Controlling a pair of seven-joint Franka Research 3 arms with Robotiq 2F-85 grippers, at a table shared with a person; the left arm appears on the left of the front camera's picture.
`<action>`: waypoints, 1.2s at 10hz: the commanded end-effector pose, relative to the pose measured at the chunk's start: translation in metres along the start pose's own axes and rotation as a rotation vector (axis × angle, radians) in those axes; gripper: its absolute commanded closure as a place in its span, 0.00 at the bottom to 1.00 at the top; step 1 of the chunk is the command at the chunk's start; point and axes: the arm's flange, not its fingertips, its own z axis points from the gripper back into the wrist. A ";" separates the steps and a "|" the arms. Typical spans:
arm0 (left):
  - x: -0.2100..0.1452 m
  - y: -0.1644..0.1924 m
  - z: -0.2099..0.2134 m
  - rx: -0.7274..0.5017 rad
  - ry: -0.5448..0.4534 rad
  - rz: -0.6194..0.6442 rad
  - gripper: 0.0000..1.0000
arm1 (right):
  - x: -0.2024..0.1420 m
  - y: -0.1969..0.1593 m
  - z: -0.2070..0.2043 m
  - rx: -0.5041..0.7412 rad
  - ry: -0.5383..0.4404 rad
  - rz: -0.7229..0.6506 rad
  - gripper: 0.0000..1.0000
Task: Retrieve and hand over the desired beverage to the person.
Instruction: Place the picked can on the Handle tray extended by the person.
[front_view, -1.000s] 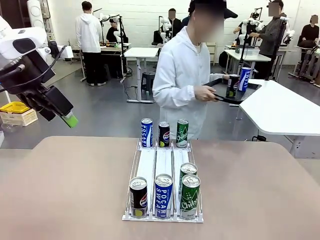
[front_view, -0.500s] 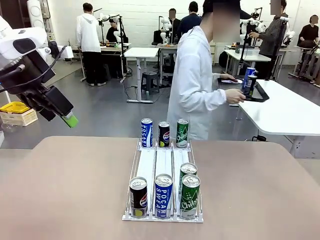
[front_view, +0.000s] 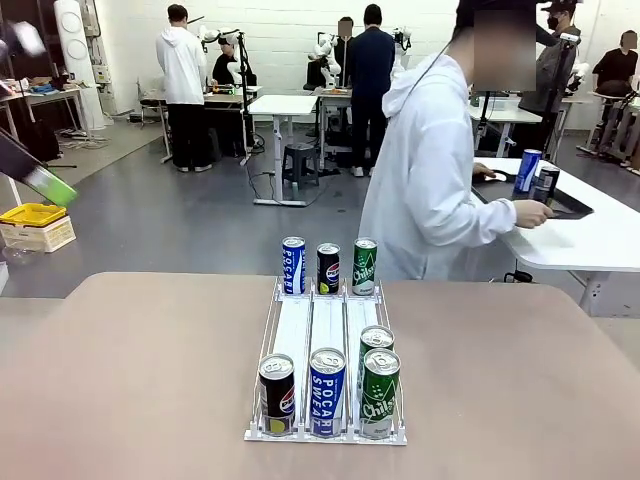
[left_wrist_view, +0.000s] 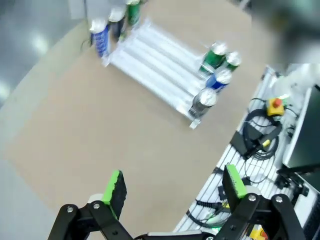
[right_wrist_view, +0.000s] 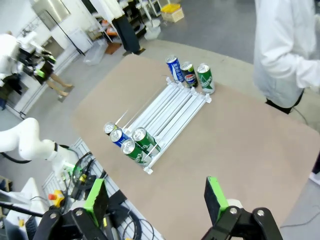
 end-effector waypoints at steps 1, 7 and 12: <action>-0.009 0.026 0.040 -0.196 -0.115 -0.035 0.00 | 0.002 -0.001 -0.002 0.031 -0.027 0.016 0.00; -0.061 0.030 0.099 -0.033 -0.194 0.050 0.00 | 0.002 -0.001 -0.002 0.031 -0.027 0.016 0.00; -0.062 0.034 0.110 -0.047 -0.181 0.075 0.00 | 0.002 -0.001 -0.002 0.031 -0.027 0.016 0.00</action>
